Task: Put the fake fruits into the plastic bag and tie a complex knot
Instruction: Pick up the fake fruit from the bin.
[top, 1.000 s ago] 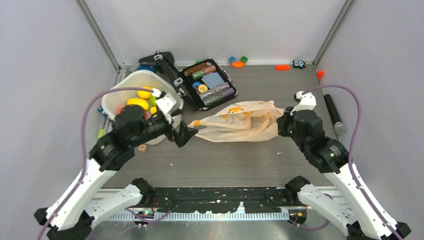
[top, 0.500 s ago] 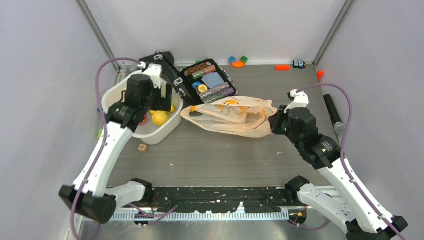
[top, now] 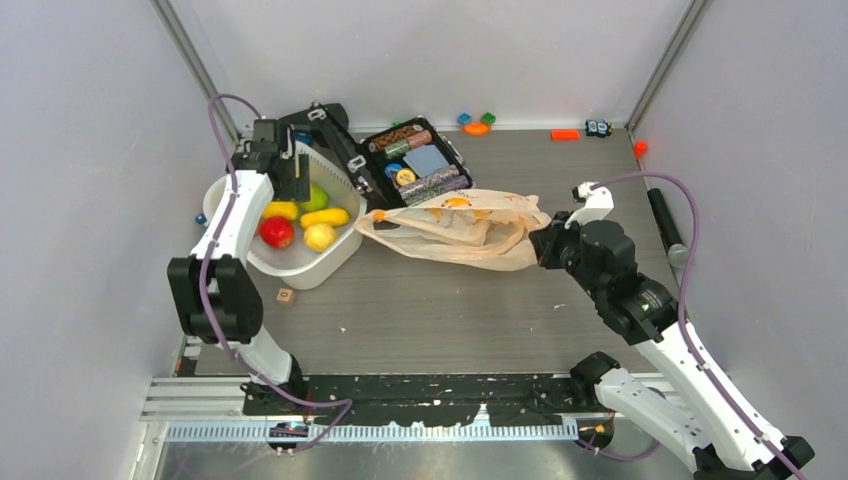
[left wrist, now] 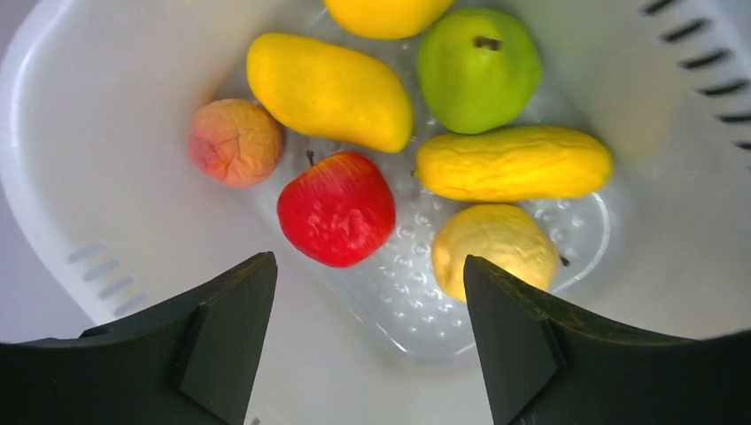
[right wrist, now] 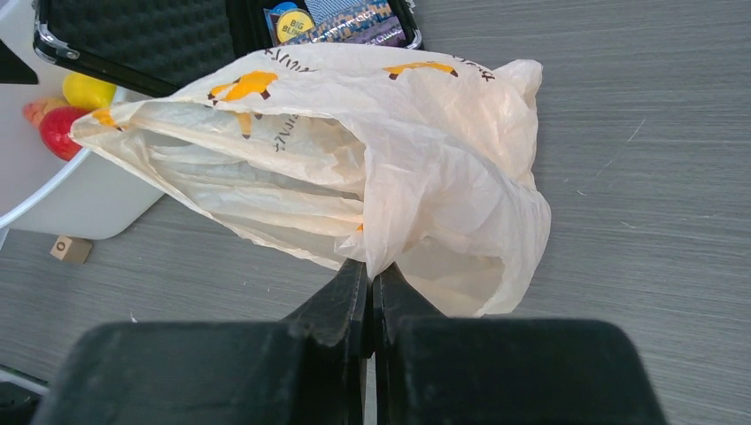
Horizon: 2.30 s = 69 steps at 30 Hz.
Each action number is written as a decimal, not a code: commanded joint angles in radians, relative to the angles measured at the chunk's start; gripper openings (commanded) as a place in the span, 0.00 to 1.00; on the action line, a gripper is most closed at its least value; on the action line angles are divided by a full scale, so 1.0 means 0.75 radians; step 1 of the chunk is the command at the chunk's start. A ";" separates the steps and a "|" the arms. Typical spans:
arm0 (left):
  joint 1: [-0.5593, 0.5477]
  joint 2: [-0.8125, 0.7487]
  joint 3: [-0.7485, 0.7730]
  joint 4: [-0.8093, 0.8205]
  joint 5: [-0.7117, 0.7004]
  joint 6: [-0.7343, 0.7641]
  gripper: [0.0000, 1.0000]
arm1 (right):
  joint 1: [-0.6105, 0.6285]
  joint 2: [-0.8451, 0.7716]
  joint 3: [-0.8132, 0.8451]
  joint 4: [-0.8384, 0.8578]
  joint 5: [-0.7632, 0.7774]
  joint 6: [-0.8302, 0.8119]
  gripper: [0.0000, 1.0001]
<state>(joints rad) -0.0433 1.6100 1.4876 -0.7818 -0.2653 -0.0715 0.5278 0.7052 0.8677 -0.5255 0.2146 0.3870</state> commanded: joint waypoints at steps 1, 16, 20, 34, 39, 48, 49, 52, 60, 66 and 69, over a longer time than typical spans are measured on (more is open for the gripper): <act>0.115 0.127 0.085 -0.044 0.050 -0.003 0.80 | -0.001 -0.019 0.042 0.092 -0.020 -0.028 0.05; 0.186 0.368 0.115 -0.058 0.055 0.022 0.86 | 0.000 -0.022 0.024 0.106 -0.014 -0.007 0.05; 0.186 0.402 0.113 -0.068 -0.006 0.031 0.88 | 0.000 -0.022 0.019 0.106 -0.014 -0.002 0.05; 0.195 0.482 0.121 -0.090 0.011 0.040 0.75 | -0.001 -0.035 0.004 0.115 -0.018 0.022 0.05; 0.195 0.489 0.121 -0.097 0.037 0.042 0.60 | -0.002 -0.046 -0.001 0.110 -0.012 0.024 0.05; 0.194 0.379 0.104 -0.073 0.012 0.040 0.51 | -0.001 -0.054 -0.005 0.110 -0.003 0.031 0.05; 0.195 0.350 0.097 -0.064 0.009 0.037 0.50 | -0.002 -0.059 -0.007 0.110 -0.002 0.032 0.05; 0.195 0.252 0.058 -0.029 -0.003 0.034 0.49 | -0.002 -0.060 -0.007 0.112 0.002 0.032 0.05; 0.184 0.013 -0.022 0.006 0.036 0.026 0.47 | -0.001 -0.062 -0.007 0.116 0.007 0.044 0.05; 0.035 -0.208 -0.107 0.059 0.006 0.132 0.46 | -0.001 -0.071 -0.010 0.123 0.021 0.041 0.05; -0.052 -0.306 -0.143 0.079 -0.023 0.151 0.46 | -0.002 -0.068 -0.008 0.120 0.019 0.039 0.05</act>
<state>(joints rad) -0.0013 1.4796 1.4075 -0.7826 -0.2577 -0.0086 0.5278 0.6643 0.8543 -0.4828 0.2085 0.4068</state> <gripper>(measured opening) 0.743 0.079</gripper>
